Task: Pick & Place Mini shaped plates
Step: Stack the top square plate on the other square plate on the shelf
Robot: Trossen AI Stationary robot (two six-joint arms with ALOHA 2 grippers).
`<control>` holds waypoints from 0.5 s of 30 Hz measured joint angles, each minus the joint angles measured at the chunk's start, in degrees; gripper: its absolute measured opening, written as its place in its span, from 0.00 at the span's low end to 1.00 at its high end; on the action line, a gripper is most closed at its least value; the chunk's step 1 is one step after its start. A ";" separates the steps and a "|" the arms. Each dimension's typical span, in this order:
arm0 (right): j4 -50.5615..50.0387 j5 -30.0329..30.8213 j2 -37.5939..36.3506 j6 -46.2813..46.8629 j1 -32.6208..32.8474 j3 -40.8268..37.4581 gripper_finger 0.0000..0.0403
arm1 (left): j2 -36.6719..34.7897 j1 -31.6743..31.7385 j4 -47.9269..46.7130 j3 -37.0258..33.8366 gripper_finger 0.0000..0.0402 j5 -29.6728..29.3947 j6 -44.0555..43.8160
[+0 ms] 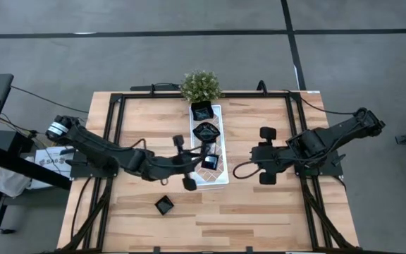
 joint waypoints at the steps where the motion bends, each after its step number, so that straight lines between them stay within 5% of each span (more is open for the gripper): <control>1: -0.22 0.00 0.00 0.02 0.02 0.00 0.23 | 0.58 0.13 -0.02 0.18 0.05 -0.04 0.98; 15: -0.79 0.09 0.00 0.17 0.28 0.00 0.23 | 2.89 -1.86 -3.62 0.27 0.05 2.44 2.46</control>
